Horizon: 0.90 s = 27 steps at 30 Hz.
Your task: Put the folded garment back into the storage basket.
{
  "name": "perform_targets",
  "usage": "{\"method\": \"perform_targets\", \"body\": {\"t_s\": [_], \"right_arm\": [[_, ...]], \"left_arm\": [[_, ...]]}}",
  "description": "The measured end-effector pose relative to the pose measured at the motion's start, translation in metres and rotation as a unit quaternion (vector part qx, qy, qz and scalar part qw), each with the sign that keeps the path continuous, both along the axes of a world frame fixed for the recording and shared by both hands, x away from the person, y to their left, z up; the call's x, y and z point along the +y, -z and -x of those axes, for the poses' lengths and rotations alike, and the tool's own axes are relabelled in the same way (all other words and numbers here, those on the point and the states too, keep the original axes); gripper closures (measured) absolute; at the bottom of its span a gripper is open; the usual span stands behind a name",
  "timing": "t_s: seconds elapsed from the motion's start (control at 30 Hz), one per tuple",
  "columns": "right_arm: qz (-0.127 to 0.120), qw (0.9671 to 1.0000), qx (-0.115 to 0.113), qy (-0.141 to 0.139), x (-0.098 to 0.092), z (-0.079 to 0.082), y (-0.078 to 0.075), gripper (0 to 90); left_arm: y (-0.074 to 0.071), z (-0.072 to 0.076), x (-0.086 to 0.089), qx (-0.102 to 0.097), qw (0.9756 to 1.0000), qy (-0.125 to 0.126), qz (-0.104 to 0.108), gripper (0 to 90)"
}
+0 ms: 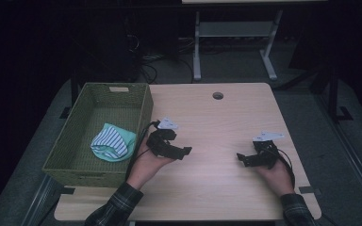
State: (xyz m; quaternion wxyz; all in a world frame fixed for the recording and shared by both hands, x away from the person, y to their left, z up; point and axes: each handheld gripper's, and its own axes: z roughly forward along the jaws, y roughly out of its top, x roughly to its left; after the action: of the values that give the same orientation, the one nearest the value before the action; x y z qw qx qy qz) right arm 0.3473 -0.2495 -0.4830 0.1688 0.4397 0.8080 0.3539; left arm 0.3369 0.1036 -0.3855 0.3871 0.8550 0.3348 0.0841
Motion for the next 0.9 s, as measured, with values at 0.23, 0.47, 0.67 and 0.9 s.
{"method": "perform_targets", "body": {"t_s": [0.23, 0.47, 0.67, 0.9], "right_arm": [[0.0, 1.0, 0.0, 0.0, 0.0, 0.0, 0.0, 10.3], [0.0, 1.0, 0.0, 0.0, 0.0, 0.0, 0.0, 10.3], [0.0, 1.0, 0.0, 0.0, 0.0, 0.0, 0.0, 10.3], [0.001, 1.0, -0.002, -0.001, 0.0, 0.0, 0.0, 10.3]], "left_arm": [[0.028, 0.0, -0.013, 0.004, 0.9999, 0.004, -0.015, 19.7], [0.054, -0.002, -0.016, 0.006, 0.9989, 0.009, -0.044, 19.1], [0.072, -0.004, -0.02, 0.013, 0.9971, 0.013, -0.074, 18.1], [0.08, -0.003, -0.022, 0.0, 0.9947, 0.019, -0.101, 16.8]]}}
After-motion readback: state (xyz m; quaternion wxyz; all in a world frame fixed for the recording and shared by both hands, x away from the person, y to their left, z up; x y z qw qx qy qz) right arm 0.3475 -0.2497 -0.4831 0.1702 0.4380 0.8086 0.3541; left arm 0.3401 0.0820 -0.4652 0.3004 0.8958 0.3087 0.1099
